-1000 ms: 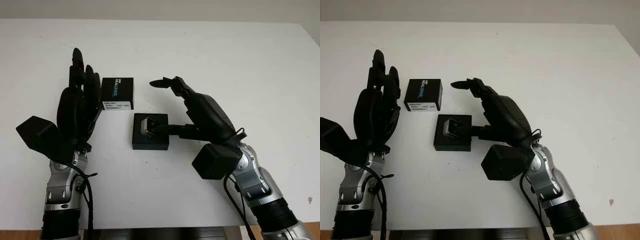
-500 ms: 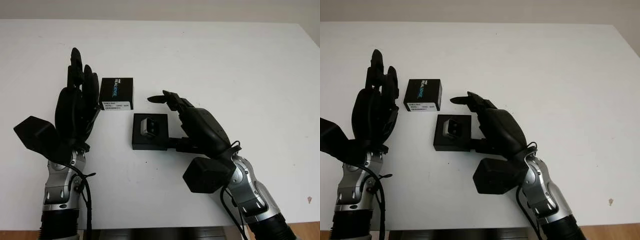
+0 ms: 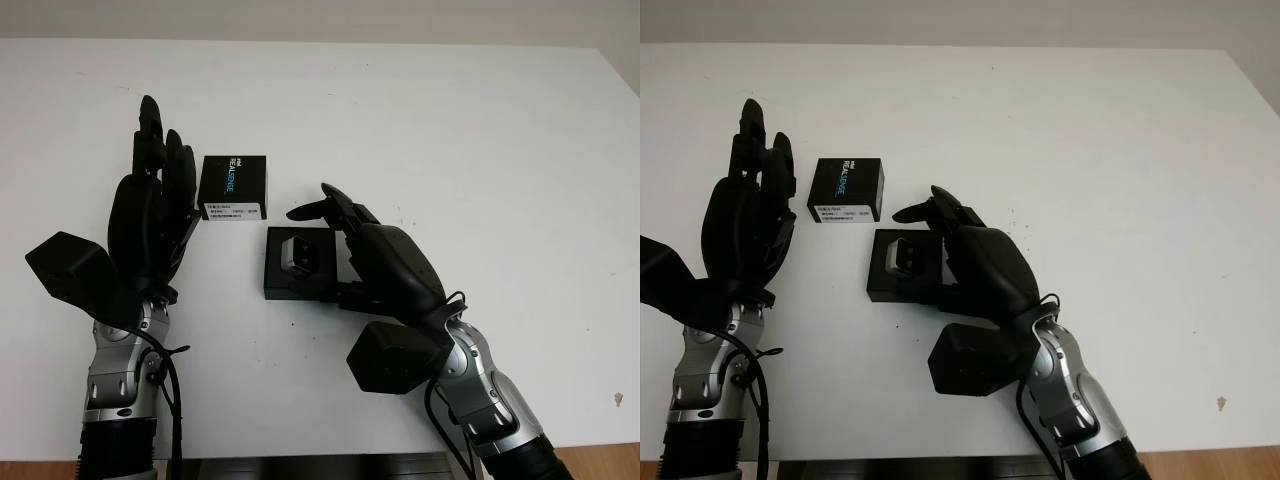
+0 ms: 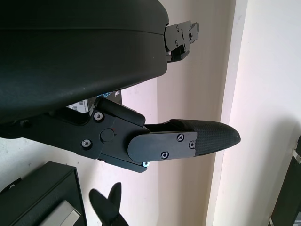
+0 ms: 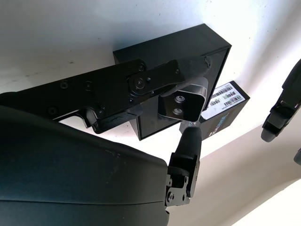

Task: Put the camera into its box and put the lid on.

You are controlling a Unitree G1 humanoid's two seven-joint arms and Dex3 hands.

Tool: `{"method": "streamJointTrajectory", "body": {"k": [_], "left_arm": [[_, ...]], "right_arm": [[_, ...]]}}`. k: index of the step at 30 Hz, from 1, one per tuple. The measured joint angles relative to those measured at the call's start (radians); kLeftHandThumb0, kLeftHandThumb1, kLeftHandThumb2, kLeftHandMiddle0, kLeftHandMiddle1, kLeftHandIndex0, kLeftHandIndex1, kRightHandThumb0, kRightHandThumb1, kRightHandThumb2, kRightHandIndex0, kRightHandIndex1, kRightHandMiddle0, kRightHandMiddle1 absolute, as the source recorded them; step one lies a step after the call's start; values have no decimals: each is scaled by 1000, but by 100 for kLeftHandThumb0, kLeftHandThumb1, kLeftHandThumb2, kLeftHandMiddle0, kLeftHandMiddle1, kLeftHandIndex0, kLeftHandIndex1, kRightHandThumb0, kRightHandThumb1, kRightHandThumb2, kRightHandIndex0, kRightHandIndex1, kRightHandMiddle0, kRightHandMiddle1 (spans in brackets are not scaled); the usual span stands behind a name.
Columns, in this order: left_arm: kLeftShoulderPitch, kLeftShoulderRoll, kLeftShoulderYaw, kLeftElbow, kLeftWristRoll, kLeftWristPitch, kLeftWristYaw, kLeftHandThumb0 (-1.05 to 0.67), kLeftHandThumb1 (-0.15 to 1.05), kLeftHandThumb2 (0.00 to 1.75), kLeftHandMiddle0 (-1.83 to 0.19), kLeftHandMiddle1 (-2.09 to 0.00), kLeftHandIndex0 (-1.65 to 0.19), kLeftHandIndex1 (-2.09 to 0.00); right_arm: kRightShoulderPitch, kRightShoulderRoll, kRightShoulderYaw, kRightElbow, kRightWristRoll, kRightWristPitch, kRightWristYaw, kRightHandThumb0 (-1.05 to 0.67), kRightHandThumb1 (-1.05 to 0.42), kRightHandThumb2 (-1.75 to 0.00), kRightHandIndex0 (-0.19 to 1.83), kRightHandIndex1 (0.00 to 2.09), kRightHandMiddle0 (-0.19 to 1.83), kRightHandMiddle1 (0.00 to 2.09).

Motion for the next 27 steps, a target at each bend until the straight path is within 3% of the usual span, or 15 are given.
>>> {"method": "streamJointTrajectory", "body": {"k": [7,15,27], "left_arm": [[0,6,0,7,0,0,-7,-72,105,49,19,0,19,0],[0,8,1,21,0,-1,-15,-72,105,48,19,0,19,0],[-2,7,4,30,-4,2,-11,-72,105,46,19,0,19,0]], "right_arm": [[-2,8,6,8,7,-1,-2,-50,-101,-6,14,13,-9,151],[-12,10,-19,-26,94,69,120,-52,-101,-5,13,12,-7,123],[-34,15,-53,-74,176,150,198,-54,-99,-5,11,10,-11,113]]}}
